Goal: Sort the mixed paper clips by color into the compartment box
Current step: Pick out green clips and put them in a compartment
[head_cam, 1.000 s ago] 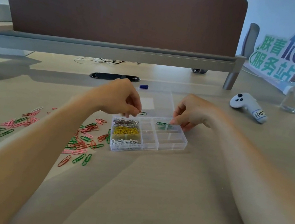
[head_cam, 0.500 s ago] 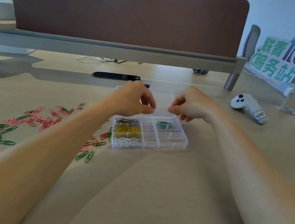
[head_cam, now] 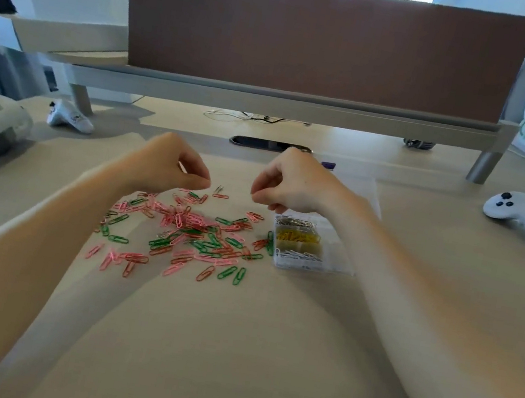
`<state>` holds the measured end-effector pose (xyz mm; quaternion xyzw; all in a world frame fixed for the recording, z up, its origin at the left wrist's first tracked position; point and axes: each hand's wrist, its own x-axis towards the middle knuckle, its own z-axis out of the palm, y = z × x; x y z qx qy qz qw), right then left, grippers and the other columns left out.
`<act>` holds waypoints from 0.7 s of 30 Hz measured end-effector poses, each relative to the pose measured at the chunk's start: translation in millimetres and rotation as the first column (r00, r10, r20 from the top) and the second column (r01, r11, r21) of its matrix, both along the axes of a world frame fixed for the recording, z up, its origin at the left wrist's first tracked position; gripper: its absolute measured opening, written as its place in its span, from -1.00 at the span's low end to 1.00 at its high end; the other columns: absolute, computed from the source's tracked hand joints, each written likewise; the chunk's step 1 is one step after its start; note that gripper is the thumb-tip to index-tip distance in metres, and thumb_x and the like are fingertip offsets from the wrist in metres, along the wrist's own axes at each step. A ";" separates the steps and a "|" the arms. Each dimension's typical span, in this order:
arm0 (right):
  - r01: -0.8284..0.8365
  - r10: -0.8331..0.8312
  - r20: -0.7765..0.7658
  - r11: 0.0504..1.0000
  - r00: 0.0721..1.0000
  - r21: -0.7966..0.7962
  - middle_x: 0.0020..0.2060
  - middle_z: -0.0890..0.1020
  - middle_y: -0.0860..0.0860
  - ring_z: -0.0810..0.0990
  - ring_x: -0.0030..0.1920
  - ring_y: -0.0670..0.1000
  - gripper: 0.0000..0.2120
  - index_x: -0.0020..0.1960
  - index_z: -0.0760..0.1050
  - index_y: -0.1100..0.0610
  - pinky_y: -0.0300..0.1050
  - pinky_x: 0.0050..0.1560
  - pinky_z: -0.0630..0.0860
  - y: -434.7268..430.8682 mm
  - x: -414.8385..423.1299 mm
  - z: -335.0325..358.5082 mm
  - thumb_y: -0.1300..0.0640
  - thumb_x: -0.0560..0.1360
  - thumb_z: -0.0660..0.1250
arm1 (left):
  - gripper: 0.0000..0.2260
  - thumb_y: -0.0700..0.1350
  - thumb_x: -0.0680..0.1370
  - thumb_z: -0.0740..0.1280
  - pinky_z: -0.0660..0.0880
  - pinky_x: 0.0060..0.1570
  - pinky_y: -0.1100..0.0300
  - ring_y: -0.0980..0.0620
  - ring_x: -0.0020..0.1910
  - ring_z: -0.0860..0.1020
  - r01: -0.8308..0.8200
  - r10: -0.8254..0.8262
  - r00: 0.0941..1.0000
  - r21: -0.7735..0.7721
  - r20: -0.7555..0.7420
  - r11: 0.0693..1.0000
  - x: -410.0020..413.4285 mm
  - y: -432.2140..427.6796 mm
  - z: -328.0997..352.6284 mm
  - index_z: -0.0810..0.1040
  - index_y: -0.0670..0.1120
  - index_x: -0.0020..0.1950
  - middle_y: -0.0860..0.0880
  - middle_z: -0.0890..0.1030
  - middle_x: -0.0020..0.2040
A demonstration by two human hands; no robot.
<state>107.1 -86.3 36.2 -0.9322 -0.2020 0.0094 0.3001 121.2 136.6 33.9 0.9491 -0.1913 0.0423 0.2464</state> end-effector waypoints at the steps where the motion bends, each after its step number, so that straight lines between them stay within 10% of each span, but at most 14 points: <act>1: -0.013 0.013 0.005 0.999 1.000 -0.036 -0.25 0.68 -0.02 0.65 -0.32 -0.08 -0.93 -0.05 0.66 0.12 -0.26 -0.31 0.58 9.5 1.9 -1.8 0.22 0.47 0.45 | -0.93 -0.13 0.46 0.46 0.48 -0.17 0.34 0.19 -0.20 0.60 0.006 -0.006 1.000 0.009 -0.006 1.000 -1.6 3.5 -4.9 0.67 0.00 -0.08 0.13 0.65 -0.20; 9: 0.006 0.015 0.055 0.929 0.998 -0.371 -0.08 0.59 -0.07 0.58 -0.08 -0.04 -0.83 0.00 0.64 0.01 -0.09 -0.05 0.59 38.6 17.1 -22.7 0.12 0.41 0.50 | -0.86 -0.03 0.49 0.42 0.29 -0.29 0.49 0.28 -0.24 0.46 0.113 -0.119 0.993 0.172 0.023 0.979 -3.9 -12.9 -30.5 0.66 0.02 0.03 0.11 0.58 -0.14; 21: -0.014 0.027 0.027 0.921 0.999 -0.390 -0.12 0.60 0.00 0.57 -0.15 -0.02 -0.94 -0.11 0.59 0.03 -0.20 -0.24 0.49 40.2 9.1 -25.6 0.18 0.49 0.41 | -0.93 -0.11 0.50 0.42 0.39 -0.19 0.28 0.13 -0.19 0.52 0.109 -0.109 0.994 0.168 -0.011 0.980 -1.3 -16.4 -37.9 0.57 0.01 -0.17 0.15 0.54 -0.23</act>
